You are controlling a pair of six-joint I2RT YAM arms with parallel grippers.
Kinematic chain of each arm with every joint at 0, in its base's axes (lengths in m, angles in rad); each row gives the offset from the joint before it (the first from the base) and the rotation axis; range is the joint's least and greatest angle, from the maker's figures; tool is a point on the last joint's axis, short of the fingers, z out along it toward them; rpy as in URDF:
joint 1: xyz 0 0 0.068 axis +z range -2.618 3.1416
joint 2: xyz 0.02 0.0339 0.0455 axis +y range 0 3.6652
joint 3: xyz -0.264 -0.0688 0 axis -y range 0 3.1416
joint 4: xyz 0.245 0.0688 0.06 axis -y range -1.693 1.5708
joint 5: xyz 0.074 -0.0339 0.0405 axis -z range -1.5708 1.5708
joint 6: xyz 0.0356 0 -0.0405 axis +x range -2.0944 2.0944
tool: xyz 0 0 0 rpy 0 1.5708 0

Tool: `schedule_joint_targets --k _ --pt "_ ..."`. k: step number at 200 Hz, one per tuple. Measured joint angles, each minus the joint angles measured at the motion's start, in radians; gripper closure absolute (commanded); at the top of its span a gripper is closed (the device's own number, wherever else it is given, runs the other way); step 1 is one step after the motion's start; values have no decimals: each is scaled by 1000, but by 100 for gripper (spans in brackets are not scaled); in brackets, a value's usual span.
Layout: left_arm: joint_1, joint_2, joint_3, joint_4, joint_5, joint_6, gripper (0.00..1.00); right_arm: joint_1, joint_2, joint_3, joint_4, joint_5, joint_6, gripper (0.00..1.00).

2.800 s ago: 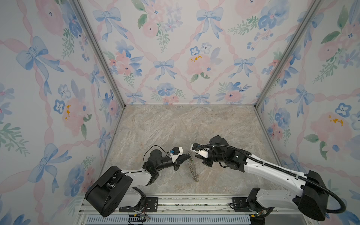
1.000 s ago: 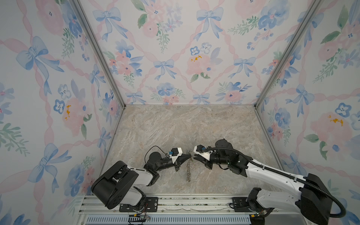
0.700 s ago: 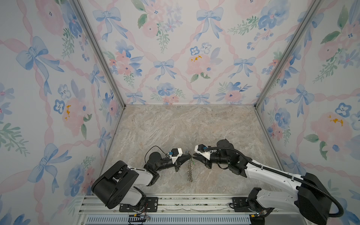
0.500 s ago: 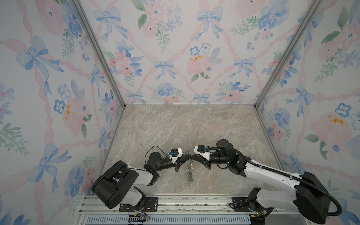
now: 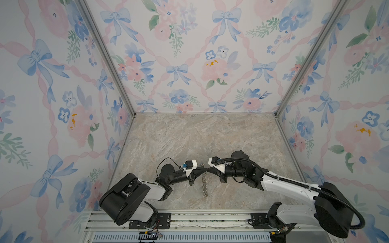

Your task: Put the keys on the keyring

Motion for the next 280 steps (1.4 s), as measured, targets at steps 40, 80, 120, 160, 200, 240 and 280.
schedule_joint_targets --k 40,80,120,160,200,240,280 --pt "0 0 0 0 -6 0 100 0 1 0 2 7 15 100" --pt "1 0 -2 3 -13 0 100 0 2 0 3 8 34 100" --pt "6 0 -2 3 -19 -1 100 0 19 3 18 15 42 100" --pt "10 -1 -2 3 -31 -8 100 -11 31 4 32 31 70 100" --pt "14 -2 -2 3 -31 -16 100 -13 33 4 32 38 79 100" --pt "28 -21 -3 24 -26 -27 100 -26 33 4 26 89 85 100" --pt "34 -42 -7 43 -18 -31 93 -40 33 4 9 137 93 100"
